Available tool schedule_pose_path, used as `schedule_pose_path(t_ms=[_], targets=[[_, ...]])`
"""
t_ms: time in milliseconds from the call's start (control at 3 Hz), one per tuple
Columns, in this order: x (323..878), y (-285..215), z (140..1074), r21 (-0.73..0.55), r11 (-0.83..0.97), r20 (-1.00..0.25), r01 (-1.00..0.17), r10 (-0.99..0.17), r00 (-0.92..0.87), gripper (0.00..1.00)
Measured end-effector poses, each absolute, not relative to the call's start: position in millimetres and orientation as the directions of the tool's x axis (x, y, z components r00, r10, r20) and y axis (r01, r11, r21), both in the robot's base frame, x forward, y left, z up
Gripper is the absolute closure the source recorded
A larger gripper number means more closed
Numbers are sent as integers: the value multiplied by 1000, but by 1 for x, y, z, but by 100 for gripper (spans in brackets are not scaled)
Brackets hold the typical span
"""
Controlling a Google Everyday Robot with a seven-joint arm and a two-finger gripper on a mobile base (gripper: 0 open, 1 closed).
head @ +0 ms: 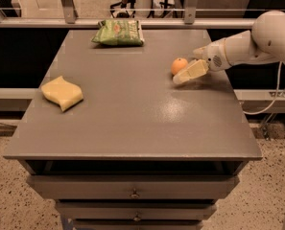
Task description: Pick orange
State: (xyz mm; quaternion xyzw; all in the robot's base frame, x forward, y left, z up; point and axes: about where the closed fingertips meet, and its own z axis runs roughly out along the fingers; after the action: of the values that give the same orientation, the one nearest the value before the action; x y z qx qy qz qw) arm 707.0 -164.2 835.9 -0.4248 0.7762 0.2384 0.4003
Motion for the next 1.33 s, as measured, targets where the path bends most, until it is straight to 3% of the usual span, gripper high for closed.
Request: schedule_pose_path(t_ms=[333, 1333], targets=[[702, -165, 846, 47, 519, -844, -854, -437, -312, 2], [681, -154, 840, 120, 491, -847, -863, -402, -347, 71]])
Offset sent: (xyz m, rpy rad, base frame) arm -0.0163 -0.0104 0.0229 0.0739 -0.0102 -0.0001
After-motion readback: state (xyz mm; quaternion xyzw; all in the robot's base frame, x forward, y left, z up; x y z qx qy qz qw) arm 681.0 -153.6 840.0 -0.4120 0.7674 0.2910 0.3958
